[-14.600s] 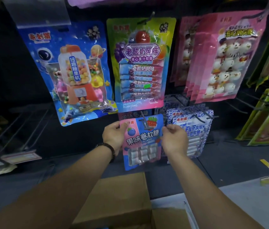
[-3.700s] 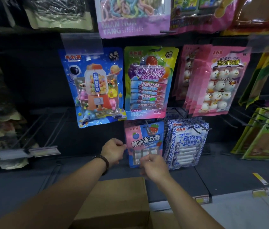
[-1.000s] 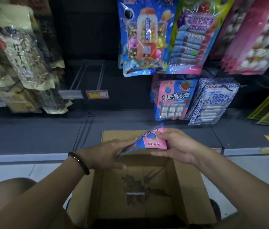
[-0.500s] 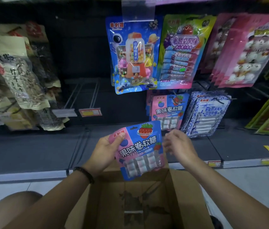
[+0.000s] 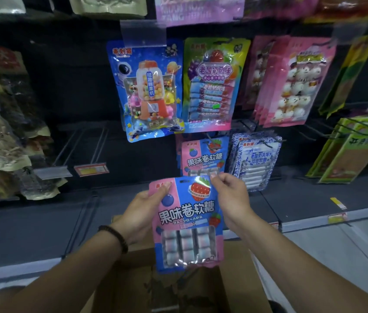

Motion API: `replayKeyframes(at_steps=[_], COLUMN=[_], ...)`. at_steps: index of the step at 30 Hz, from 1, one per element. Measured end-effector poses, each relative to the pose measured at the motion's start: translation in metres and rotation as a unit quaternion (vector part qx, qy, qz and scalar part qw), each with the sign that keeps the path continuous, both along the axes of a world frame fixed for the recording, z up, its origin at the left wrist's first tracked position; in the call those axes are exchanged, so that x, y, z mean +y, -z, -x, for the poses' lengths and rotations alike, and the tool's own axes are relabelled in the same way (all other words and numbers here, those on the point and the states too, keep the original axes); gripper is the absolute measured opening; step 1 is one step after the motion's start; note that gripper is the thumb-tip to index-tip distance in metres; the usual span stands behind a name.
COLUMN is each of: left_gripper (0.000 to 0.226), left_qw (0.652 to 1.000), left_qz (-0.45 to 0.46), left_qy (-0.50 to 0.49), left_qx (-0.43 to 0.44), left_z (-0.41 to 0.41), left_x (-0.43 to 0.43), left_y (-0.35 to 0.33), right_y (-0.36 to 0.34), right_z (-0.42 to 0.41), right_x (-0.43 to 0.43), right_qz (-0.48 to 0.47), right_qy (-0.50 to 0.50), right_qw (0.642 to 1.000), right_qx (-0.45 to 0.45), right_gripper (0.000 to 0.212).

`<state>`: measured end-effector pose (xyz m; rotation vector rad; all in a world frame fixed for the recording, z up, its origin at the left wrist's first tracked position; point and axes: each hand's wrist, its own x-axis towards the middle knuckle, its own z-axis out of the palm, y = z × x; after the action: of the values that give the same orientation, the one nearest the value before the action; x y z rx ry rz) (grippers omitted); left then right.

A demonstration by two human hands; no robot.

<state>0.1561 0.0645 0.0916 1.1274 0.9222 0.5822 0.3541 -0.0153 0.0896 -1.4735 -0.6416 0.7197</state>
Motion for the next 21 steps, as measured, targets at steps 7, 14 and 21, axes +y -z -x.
replayKeyframes(at_steps=[7, 14, 21], left_gripper=[0.051, 0.09, 0.117], left_qw=[0.998, 0.988, 0.984], left_qz=[-0.039, -0.096, -0.122], left_qy=[-0.048, -0.04, -0.071], left_qx=[0.032, 0.111, 0.104], left_z=[-0.08, -0.121, -0.14], left_x=[0.02, 0.073, 0.101], left_y=[-0.008, 0.01, 0.018], right_y=[-0.004, 0.013, 0.008], right_z=[-0.075, -0.112, -0.126], right_x=[0.043, 0.07, 0.093], right_qz=[0.042, 0.002, -0.004], right_qy=[0.056, 0.104, 0.12], right_qw=[0.997, 0.993, 0.987], right_qx=[-0.034, -0.055, -0.104], right_gripper=[0.047, 0.035, 0.032])
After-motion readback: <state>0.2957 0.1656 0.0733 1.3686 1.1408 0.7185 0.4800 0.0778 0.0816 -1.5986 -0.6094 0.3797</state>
